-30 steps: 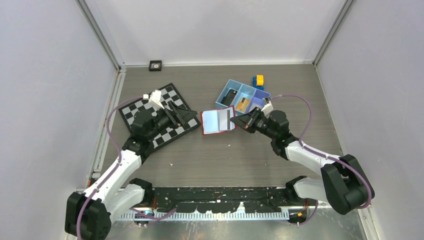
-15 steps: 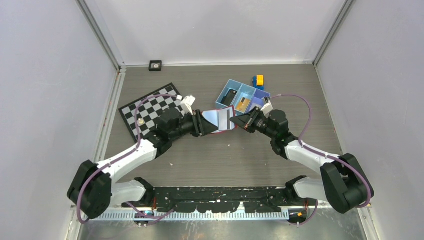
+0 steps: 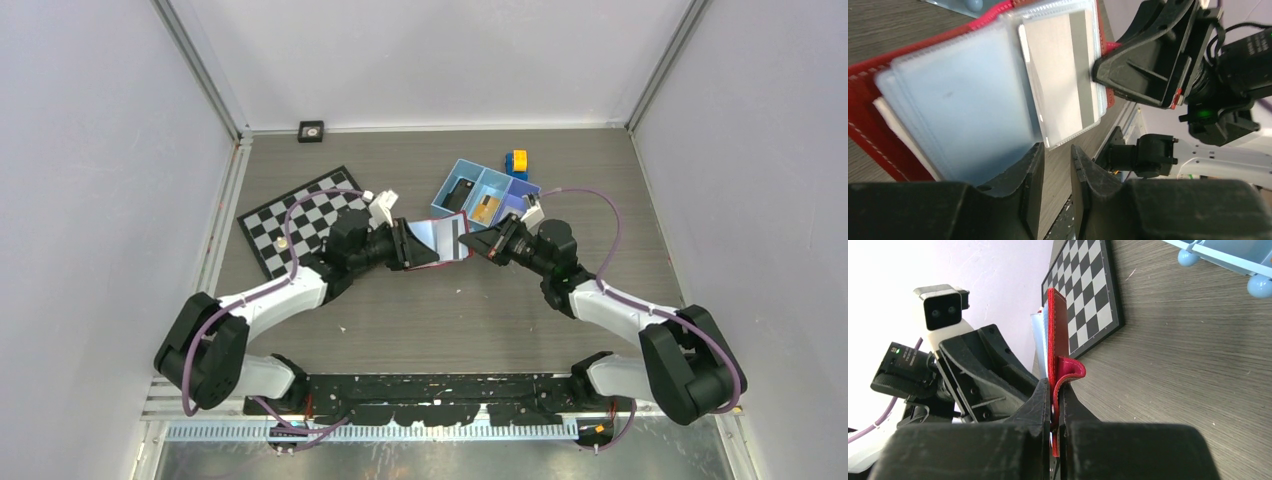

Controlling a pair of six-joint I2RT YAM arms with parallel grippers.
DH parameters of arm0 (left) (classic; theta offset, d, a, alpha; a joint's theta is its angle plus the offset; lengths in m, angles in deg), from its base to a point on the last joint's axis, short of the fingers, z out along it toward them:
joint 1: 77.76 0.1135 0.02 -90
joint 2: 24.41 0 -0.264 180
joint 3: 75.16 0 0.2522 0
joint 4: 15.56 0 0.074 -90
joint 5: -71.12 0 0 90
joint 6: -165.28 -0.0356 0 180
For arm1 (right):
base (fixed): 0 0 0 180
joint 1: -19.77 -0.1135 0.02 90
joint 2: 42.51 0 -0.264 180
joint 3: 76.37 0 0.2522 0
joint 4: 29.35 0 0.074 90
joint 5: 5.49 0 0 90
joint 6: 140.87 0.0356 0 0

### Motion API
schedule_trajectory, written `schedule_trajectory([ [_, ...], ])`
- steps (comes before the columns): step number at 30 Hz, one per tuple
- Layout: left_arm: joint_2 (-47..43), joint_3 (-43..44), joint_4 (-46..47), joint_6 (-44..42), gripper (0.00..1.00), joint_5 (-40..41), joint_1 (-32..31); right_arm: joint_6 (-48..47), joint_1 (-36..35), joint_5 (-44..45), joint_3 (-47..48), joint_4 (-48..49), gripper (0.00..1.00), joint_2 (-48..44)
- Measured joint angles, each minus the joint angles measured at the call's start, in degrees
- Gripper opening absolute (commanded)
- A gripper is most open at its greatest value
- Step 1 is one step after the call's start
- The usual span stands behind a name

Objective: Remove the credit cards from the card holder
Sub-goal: Remove the credit card from the card holder.

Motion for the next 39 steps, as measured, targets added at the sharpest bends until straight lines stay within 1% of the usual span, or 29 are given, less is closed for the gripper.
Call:
schedule_trajectory([
  [3,0.66,0.04,1.88,2.45,0.28,-2.05,2.58,0.39,0.0,-0.46,0.0,0.72,0.01,0.42],
  [6,1.79,-0.63,6.19,5.64,0.29,-4.72,5.88,0.83,0.0,-1.09,0.0,1.53,0.0,0.98],
  [9,2.71,-0.98,9.07,8.11,0.29,-6.56,7.65,1.22,-0.17,-1.99,0.02,2.99,0.01,2.14],
  [18,5.79,-1.01,14.91,12.85,0.3,-10.91,7.76,2.34,-1.25,-4.24,0.22,7.02,0.01,4.24],
  [24,8.09,-0.98,15.85,14.56,0.39,-11.76,7.76,1.97,-1.46,-4.15,0.33,6.4,0.0,4.61],
  [28,7.89,-0.96,13.18,13.68,0.42,-11.1,7.76,1.42,-1.64,-4.04,0.35,5.88,0.01,4.72],
  [32,7.37,-0.96,11.5,12.87,0.39,-10.58,7.76,1.03,-1.88,-4.04,0.35,5.66,0.0,4.74],
  [36,7.56,-0.96,12.66,13.6,0.35,-11.15,7.76,1.03,-1.92,-4.02,0.55,5.66,0.0,4.79],
  [39,8.13,-0.98,14.51,14.73,0.28,-11.45,7.78,1.03,-2.01,-3.98,1.01,5.86,0.0,5.09],
])
